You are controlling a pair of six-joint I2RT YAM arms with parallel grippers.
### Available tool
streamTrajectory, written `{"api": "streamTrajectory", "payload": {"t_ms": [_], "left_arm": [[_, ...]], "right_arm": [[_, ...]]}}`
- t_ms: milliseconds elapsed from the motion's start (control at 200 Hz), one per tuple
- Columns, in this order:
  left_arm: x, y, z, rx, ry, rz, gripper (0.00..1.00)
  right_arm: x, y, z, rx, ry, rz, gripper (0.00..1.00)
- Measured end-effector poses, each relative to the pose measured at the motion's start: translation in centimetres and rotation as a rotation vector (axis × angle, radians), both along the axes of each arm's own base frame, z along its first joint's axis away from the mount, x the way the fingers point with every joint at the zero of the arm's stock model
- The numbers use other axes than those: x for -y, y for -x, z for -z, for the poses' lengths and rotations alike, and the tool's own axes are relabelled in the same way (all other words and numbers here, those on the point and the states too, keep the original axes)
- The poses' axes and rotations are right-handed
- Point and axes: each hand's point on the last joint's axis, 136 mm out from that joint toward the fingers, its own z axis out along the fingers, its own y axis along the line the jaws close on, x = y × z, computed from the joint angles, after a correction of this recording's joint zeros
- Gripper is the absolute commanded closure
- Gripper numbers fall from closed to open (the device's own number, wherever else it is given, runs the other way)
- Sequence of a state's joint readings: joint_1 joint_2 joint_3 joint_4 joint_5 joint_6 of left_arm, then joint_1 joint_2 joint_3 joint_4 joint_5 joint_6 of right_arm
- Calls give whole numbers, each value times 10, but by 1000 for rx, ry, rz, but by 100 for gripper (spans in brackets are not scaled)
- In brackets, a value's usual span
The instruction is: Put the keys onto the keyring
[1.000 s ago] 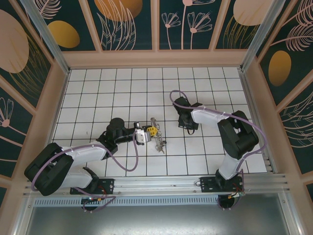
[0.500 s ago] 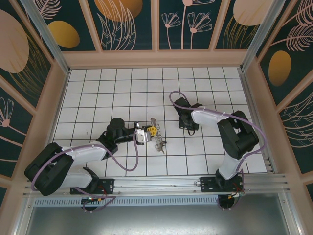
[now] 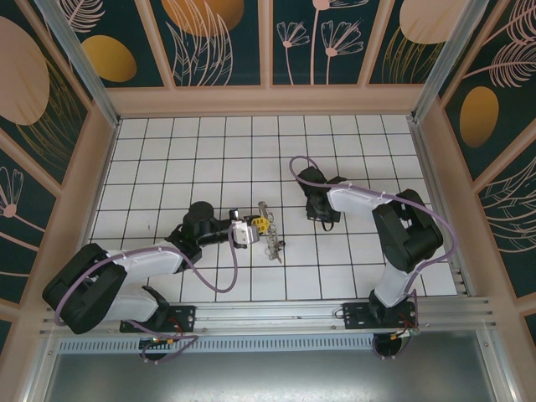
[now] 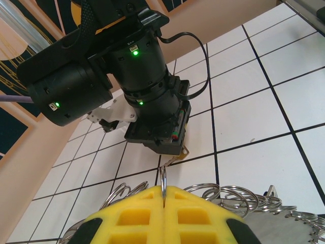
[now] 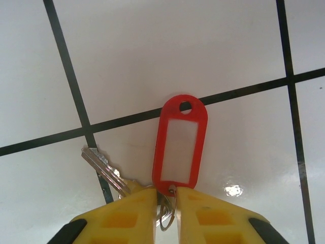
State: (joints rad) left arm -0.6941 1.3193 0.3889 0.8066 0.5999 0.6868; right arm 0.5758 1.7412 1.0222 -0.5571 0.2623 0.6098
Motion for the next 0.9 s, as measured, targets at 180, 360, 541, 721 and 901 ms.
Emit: {"api": "streamTrajectory", "payload": {"t_ms": [180,360,541,721,901], "left_arm": [[0,0,0,-1,-1,0,100],[0,0,0,-1,-1,0,100],[0,0,1,-3,-2,0,100],[0,0,2,-4,-3,0,100],[0,0,2,-4,-3,0,100]], "right_arm": [[0,0,0,0,1,-2,89],[0,0,0,0,1,-4,81],[-1,-1,0,1,4,-21,76],[-1,-2,-2,8,6,-27,78],[0,-4,-7,23,-4,-21,79]]}}
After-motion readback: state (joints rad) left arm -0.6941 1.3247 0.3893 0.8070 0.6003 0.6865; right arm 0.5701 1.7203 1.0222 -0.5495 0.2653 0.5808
